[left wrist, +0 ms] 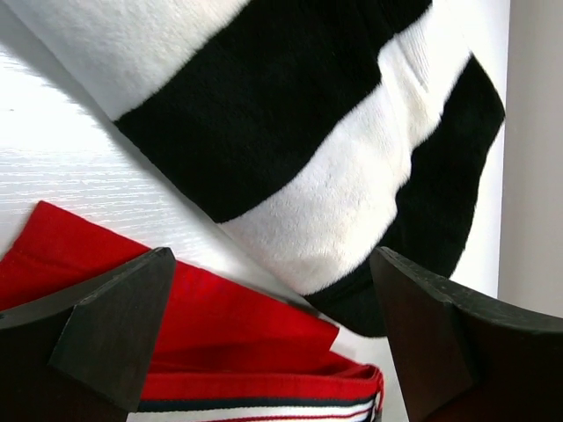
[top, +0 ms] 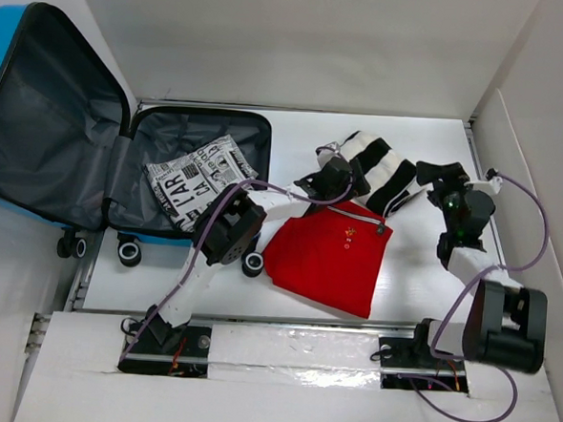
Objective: Pack the luggage
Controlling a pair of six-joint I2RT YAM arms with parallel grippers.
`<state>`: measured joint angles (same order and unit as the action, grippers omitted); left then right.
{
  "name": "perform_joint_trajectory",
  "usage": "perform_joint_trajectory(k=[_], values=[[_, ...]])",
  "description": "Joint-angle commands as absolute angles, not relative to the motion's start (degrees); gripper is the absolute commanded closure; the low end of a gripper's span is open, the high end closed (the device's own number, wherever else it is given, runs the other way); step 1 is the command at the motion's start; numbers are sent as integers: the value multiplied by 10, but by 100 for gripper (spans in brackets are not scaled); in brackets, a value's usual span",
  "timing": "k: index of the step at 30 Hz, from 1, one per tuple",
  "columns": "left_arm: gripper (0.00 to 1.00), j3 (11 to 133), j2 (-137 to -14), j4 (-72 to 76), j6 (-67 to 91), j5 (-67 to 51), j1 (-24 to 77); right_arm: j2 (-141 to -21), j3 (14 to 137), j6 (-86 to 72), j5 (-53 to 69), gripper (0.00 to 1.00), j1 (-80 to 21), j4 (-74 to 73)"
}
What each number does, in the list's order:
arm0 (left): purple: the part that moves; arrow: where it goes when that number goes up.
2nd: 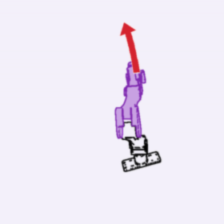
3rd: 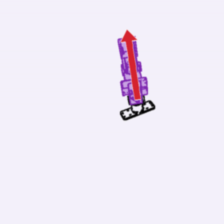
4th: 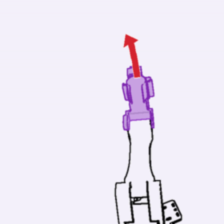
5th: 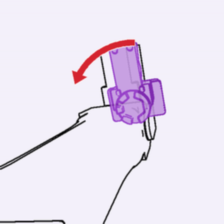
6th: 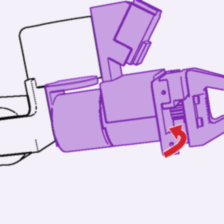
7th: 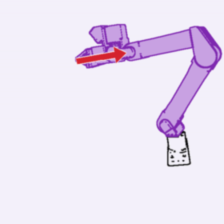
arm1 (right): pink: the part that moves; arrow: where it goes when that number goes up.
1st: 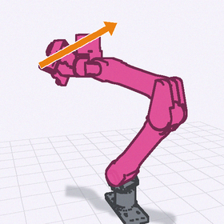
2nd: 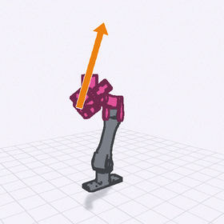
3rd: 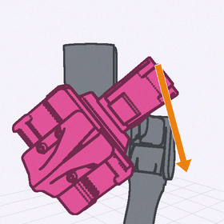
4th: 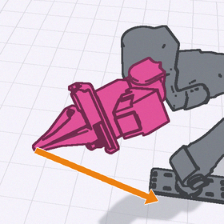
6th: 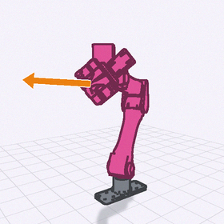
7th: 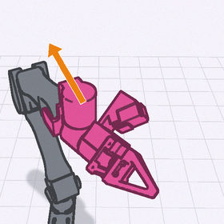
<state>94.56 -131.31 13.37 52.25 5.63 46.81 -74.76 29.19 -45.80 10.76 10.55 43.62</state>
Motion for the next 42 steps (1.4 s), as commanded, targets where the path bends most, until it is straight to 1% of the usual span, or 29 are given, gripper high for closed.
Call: perform_joint_trajectory(k=[1,5,8,9,12,16,18,19,21,22,24,25,27,28,29,35,39,41,42], values=[[6,980,-1324,78,555,112,466,-692,311,-383,69,0,85,352],[6,1012,-1355,60,594,120,461,-655,321,-359,88,0,69,323],[6,1078,-1401,20,603,115,461,-636,321,-351,103,0,62,318],[6,1118,-1410,-7,595,129,468,-627,321,-349,108,0,62,316],[10,1162,-1434,-37,591,146,475,-607,321,-342,111,0,57,302],[22,1200,-1455,-56,585,172,481,-564,322,-340,126,0,52,289],[33,1211,-1462,-54,572,186,481,-547,329,-341,146,0,52,274],[43,1212,-1465,-48,566,187,481,-536,330,-341,153,0,52,269],[51,1211,-1468,-19,533,172,481,-500,337,-340,168,0,47,256],[59,1210,-1470,-8,522,164,473,-485,344,-335,182,0,47,236],[69,1204,-1470,18,495,143,466,-451,357,-326,205,0,47,212],[80,1197,-1469,37,473,131,459,-453,380,-309,234,0,41,180],[88,1189,-1467,49,456,121,452,-457,394,-294,250,0,27,166],[95,1187,-1466,56,446,116,445,-459,395,-288,268,0,27,183],[100,1187,-1463,59,436,112,445,-459,397,-286,276,0,27,183],[100,1191,-1409,80,338,52,405,-454,410,-260,330,0,21,149],[100,1242,-1366,27,281,-34,372,-461,399,-253,324,0,16,156],[100,1263,-1331,2,250,-53,348,-463,390,-255,319,0,16,166],[100,1279,-1320,-34,241,-74,338,-462,389,-255,316,0,16,167]])
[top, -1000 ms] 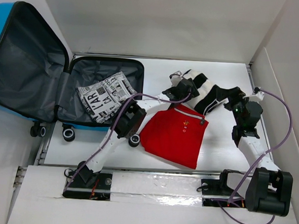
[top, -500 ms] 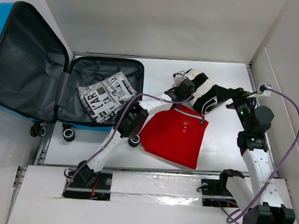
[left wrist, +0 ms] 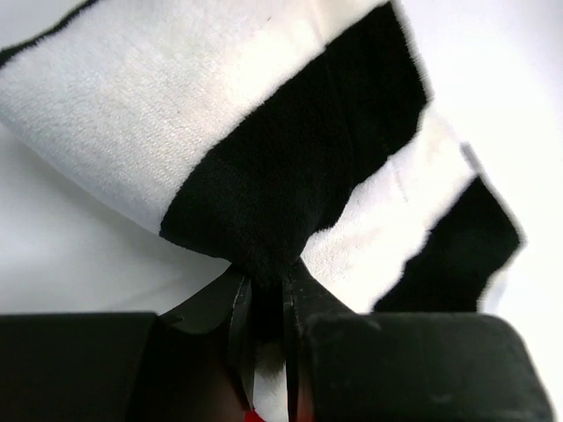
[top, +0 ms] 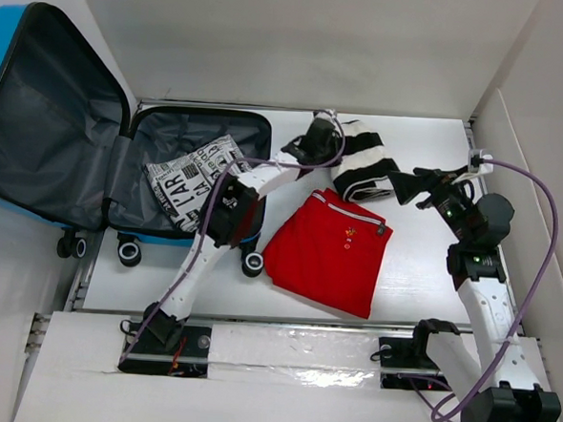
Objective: Pack the luggage
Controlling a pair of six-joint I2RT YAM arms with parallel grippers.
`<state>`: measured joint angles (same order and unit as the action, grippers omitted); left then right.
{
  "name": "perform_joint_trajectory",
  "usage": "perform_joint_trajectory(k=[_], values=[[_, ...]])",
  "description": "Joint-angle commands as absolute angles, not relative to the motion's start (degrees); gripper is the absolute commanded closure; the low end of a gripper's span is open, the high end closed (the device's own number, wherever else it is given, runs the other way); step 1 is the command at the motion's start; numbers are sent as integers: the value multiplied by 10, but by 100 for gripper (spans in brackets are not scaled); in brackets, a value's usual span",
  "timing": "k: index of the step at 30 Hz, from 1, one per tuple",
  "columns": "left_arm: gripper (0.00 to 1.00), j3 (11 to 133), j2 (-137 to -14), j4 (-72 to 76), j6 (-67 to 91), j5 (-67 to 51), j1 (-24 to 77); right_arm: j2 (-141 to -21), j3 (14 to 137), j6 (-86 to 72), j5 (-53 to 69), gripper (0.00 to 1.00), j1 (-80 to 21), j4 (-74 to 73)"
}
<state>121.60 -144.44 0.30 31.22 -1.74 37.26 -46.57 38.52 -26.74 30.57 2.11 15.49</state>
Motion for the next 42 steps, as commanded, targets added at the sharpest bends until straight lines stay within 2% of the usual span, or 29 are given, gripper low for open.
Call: perform_joint_trajectory(k=[1,6,12,16,22,28,29,30,31,32,33,34,35,37,40,41,42], values=[[100,1285,-1309,-51,234,-85,325,-463,386,-253,308,0,16,167],[100,1210,-1175,-91,185,-127,233,-475,378,-247,292,0,16,165],[100,998,-1007,-57,215,-171,94,-497,362,-258,292,0,32,192],[100,786,-893,-5,259,-177,9,-512,359,-262,314,0,37,205],[100,576,-821,27,288,-213,-98,-524,355,-265,326,0,37,214],[100,501,-786,-11,310,-187,-98,-528,361,-242,288,0,25,188],[93,494,-774,-19,314,-172,-104,-530,365,-236,287,2,19,181],[77,488,-766,-30,316,-141,-104,-532,374,-229,285,4,18,173],[64,475,-758,-33,322,-124,-104,-538,379,-215,274,14,6,158],[43,470,-738,-36,328,-108,-104,-542,381,-209,265,25,-2,153],[34,467,-726,-36,334,-91,-104,-548,388,-203,254,39,-10,149],[29,461,-712,-33,347,-86,-104,-563,394,-188,231,62,-31,135],[25,461,-682,-30,352,-84,-104,-574,400,-180,219,73,-42,126],[22,462,-651,-18,360,-69,-104,-598,417,-158,187,94,-65,107],[21,461,-593,17,371,-58,-97,-656,434,-144,167,92,-102,112],[24,458,-568,25,374,-47,-66,-684,435,-139,167,87,-112,119],[27,454,-557,47,374,-27,-46,-699,438,-138,170,75,-112,125]])
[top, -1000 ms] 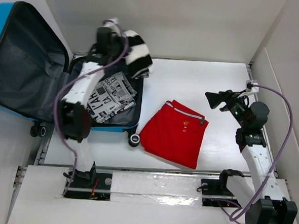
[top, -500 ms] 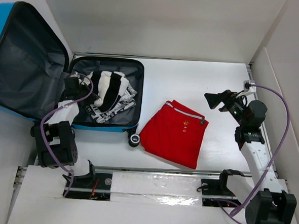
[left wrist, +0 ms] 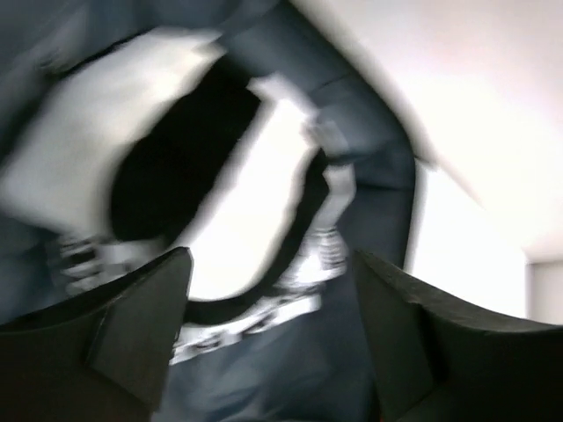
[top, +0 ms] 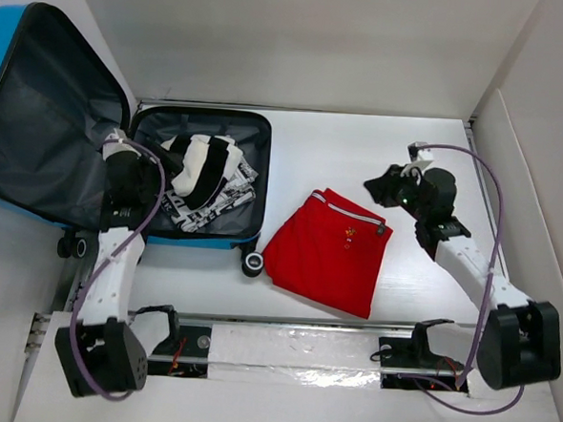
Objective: Pack the luggage
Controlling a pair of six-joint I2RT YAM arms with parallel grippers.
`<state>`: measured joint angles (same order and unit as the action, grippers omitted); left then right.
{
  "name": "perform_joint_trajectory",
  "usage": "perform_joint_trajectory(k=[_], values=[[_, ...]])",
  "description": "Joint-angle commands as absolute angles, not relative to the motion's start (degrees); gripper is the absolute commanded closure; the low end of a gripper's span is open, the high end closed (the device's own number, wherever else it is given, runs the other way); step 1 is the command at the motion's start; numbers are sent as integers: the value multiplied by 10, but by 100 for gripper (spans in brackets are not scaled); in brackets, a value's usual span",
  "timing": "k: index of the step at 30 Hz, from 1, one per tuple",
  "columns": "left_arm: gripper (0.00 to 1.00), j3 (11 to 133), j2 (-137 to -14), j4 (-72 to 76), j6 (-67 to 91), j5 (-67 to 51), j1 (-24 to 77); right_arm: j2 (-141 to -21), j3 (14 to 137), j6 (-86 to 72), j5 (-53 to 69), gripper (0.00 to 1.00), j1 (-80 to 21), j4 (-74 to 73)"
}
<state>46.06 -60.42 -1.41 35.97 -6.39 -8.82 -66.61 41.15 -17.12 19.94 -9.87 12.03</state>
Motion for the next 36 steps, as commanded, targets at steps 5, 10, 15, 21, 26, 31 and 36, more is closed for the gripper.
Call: perform_joint_trajectory(k=[5,10,15,21,26,31,36], values=[[76,418,-540,142,385,-8,109,-814,500,-78,222,8,-155,78],[100,459,-605,174,345,104,368,-908,519,-79,196,0,-208,117],[100,460,-666,228,331,117,487,-990,540,-74,160,0,-221,113],[95,362,-652,300,365,36,508,-1059,591,-58,124,16,-243,56],[100,298,-629,269,381,155,597,-1077,599,-86,118,100,-214,62],[100,282,-632,261,405,228,647,-1060,598,-151,115,100,-130,110],[100,320,-699,260,389,213,638,-1048,589,-248,121,100,-47,156]])
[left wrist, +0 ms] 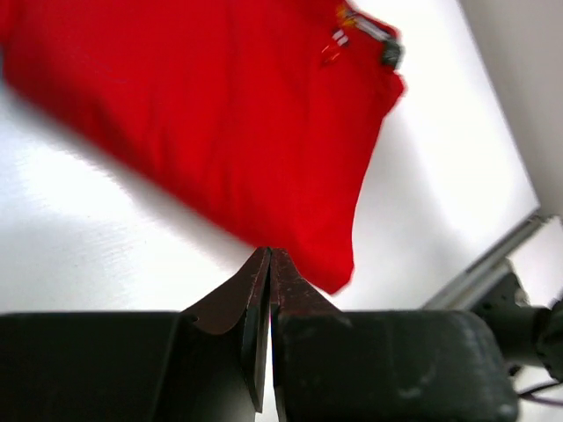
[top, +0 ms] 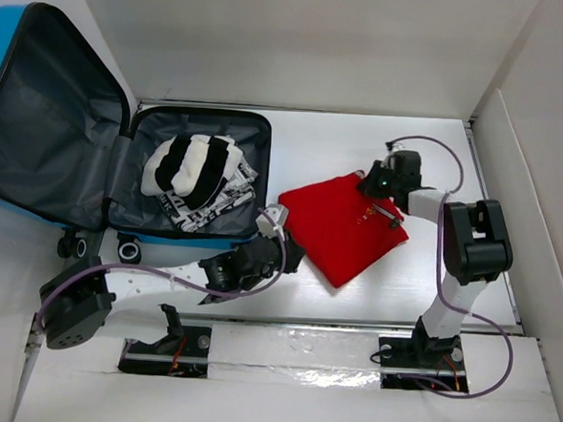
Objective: Pack the luggage
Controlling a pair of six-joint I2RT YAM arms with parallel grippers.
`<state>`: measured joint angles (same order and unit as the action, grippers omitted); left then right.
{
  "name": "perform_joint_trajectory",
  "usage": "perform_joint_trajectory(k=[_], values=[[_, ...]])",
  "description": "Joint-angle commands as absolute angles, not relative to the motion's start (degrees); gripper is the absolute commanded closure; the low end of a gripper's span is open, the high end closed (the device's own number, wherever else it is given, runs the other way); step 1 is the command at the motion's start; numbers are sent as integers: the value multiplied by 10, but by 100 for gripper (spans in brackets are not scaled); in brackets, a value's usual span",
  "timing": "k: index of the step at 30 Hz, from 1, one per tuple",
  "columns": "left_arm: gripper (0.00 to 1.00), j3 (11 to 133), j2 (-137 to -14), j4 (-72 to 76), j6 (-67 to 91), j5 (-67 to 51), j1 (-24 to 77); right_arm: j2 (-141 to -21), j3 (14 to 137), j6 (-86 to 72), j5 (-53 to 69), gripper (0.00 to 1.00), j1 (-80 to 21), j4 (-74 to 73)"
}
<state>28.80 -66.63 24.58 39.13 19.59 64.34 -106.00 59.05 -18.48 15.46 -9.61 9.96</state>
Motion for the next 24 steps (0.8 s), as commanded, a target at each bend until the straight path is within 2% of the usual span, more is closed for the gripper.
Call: perform_joint_trajectory(k=[1,4,7,8,10,11,12,13,15,17,20,24], values=[[100,348,-714,253,386,205,629,-1044,571,-265,127,100,-32,187],[100,393,-765,252,361,200,624,-1041,553,-310,170,100,-4,246],[100,387,-788,318,351,143,595,-1043,582,-282,187,88,-11,206],[100,381,-792,336,358,128,583,-1040,583,-271,172,74,-11,205],[100,375,-798,359,375,98,549,-1029,582,-265,167,57,-11,201],[100,376,-806,359,377,93,541,-1024,581,-259,167,39,-11,200],[89,378,-810,353,380,93,536,-1016,577,-258,164,31,-11,200],[58,381,-823,350,386,97,527,-996,574,-254,153,19,-11,197],[35,387,-834,339,395,91,519,-971,565,-251,142,11,-11,195],[20,395,-853,335,406,94,513,-931,560,-247,129,6,-11,187],[15,428,-894,294,420,102,513,-864,532,-248,119,4,-11,188],[13,489,-953,245,428,140,513,-782,488,-249,108,3,-17,195]])
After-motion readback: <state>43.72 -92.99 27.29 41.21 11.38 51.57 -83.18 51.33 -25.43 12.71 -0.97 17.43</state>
